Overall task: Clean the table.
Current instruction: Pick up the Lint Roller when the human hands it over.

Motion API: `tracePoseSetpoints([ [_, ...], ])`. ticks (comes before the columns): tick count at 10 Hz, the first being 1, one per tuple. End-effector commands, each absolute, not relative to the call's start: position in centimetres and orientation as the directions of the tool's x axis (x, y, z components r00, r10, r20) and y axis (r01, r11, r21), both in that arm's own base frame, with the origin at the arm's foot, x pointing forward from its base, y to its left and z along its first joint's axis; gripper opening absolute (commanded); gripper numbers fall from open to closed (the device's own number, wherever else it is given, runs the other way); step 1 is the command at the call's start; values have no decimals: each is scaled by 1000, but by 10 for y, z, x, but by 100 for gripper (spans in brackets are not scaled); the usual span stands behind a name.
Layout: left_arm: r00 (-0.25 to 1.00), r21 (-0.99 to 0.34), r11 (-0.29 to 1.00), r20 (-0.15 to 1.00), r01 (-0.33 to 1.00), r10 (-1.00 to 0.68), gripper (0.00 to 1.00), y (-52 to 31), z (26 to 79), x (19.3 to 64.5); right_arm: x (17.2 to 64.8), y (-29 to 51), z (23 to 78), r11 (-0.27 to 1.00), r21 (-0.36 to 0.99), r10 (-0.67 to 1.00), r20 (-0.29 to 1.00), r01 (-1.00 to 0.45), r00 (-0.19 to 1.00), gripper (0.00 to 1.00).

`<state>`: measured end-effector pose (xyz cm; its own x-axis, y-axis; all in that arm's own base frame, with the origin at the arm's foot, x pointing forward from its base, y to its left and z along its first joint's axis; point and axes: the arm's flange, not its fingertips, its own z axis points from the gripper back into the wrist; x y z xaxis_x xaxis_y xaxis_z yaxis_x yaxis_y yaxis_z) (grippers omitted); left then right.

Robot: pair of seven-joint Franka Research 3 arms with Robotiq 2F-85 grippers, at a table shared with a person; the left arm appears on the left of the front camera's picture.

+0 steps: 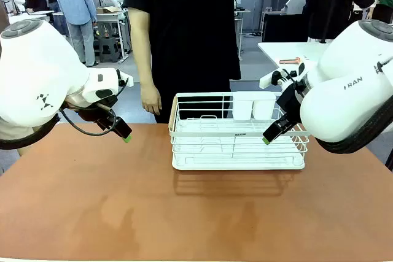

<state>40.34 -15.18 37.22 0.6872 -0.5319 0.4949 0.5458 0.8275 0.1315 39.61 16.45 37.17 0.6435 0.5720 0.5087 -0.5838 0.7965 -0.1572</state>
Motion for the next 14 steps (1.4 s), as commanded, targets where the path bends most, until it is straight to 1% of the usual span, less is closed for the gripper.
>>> tracePoseSetpoints([
  [1, 687, 132, 827, 495, 546, -532, 100, -152, 372, 403, 396, 164, 372, 797, -157, 572, 509, -584, 644, 100],
  [11, 686, 132, 827, 495, 547, -533, 100, -152, 372, 403, 396, 164, 372, 796, -158, 573, 508, -584, 643, 100],
  [12, 746, -7, 855, 493, 519, -448, 100, -149, 405, 413, 401, 159, 400, 778, 29, 524, 521, -628, 674, 100],
  [13, 805, -179, 858, 478, 482, -352, 100, -137, 437, 423, 407, 147, 422, 754, 166, 479, 524, -636, 704, 100],
  [14, 866, -396, 817, 445, 420, -229, 100, -111, 465, 434, 410, 127, 442, 727, 268, 424, 549, -633, 720, 100],
])
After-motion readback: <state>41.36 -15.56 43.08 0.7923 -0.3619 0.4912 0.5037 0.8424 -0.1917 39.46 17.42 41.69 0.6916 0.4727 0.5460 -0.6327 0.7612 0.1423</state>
